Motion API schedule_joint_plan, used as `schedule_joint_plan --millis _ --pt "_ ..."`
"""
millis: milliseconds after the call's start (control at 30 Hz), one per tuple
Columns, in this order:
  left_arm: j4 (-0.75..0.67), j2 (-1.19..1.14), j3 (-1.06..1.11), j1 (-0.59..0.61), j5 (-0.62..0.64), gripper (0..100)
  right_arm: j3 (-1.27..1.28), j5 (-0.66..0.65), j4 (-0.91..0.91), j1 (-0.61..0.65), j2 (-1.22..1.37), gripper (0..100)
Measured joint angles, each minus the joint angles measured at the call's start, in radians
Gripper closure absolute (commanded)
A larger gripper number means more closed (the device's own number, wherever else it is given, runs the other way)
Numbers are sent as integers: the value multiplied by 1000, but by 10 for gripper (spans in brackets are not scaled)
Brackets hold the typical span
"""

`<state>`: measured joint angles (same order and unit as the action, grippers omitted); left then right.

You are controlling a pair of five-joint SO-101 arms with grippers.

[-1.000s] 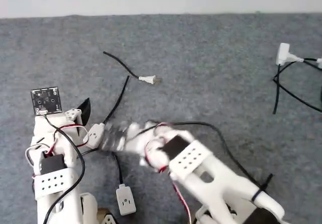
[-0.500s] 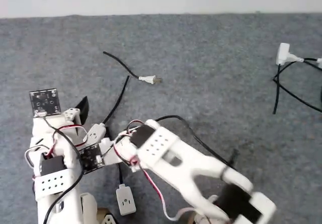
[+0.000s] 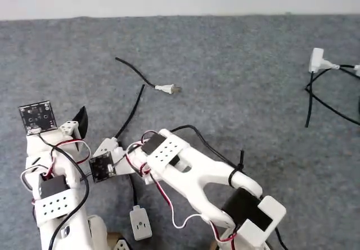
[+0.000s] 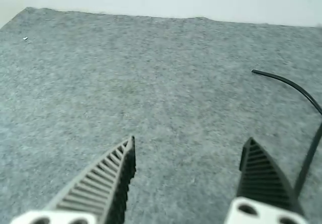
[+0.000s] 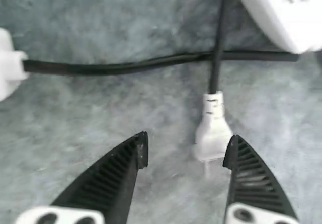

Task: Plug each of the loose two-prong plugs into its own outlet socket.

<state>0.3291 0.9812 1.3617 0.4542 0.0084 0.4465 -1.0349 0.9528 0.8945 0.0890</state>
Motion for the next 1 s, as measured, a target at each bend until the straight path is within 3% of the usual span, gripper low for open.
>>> schedule_joint_plan --millis 433,733,833,1000 --pt "-3 0 0 0 0 684 -92 0 -63 -41 172 751" --pt "-3 0 0 0 2 684 -164 49 -60 -57 247 857" --pt "-3 0 0 0 2 684 -166 112 -60 -57 247 998" --pt "-3 0 0 0 2 684 -187 127 -58 -63 252 990"
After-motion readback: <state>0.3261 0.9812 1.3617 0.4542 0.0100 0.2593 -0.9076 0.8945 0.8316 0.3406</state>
